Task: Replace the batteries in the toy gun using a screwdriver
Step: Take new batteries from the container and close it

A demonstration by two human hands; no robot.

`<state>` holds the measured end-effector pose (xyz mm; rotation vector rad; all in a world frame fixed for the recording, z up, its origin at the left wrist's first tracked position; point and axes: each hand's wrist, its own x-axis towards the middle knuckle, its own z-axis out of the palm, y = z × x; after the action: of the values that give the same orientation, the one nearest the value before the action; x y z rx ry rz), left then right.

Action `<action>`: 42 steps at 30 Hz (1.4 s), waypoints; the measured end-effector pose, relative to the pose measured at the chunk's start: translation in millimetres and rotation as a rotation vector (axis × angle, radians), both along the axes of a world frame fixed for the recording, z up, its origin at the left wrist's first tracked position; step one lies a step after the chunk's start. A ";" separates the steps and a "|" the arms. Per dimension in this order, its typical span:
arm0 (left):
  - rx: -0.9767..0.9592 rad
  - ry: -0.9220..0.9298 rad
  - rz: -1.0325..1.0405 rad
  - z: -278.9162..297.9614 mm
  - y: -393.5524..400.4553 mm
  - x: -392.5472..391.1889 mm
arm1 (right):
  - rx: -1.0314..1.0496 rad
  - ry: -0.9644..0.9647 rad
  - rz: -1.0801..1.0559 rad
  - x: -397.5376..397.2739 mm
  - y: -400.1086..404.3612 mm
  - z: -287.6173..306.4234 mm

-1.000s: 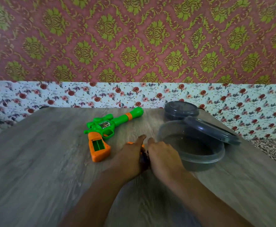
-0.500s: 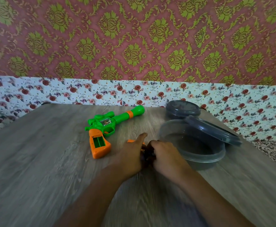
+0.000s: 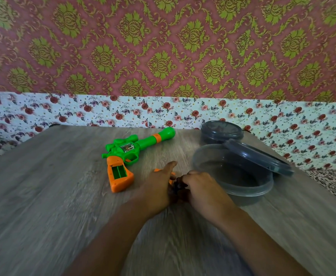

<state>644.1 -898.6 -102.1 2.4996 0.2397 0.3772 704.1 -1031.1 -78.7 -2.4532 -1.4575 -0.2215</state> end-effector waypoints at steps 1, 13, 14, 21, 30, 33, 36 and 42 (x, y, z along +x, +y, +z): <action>0.000 0.003 0.000 0.5 -0.1 -0.3 | 0.000 0.001 0.002 -0.2 -0.3 0.5; -0.007 0.064 0.014 7.7 -2.4 -2.3 | 0.103 0.103 -0.036 -0.4 -4.9 6.5; -0.010 0.069 0.017 7.7 -2.6 -2.4 | 0.159 0.103 -0.038 0.9 -6.8 9.0; 0.148 -0.037 0.028 10.2 -13.0 -3.4 | 0.471 -0.125 -0.317 33.7 -46.3 48.3; 0.265 -0.110 -0.154 0.2 -35.6 -3.1 | 0.055 -0.074 -0.657 64.0 -58.9 43.6; 0.283 -0.112 -0.153 -2.8 -36.2 -1.7 | 0.079 -0.151 -0.590 53.7 -58.3 44.0; 0.292 -0.122 -0.151 -2.7 -34.5 -0.9 | 0.096 -0.205 -0.481 38.9 -57.9 41.0; 0.306 -0.084 -0.159 -1.4 -36.5 -2.5 | 0.067 -0.314 -0.327 16.1 -51.5 24.3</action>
<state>641.6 -935.1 -103.5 2.7700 -0.0558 0.4831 720.2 -1082.6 -54.4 -2.6786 -1.1193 -0.7383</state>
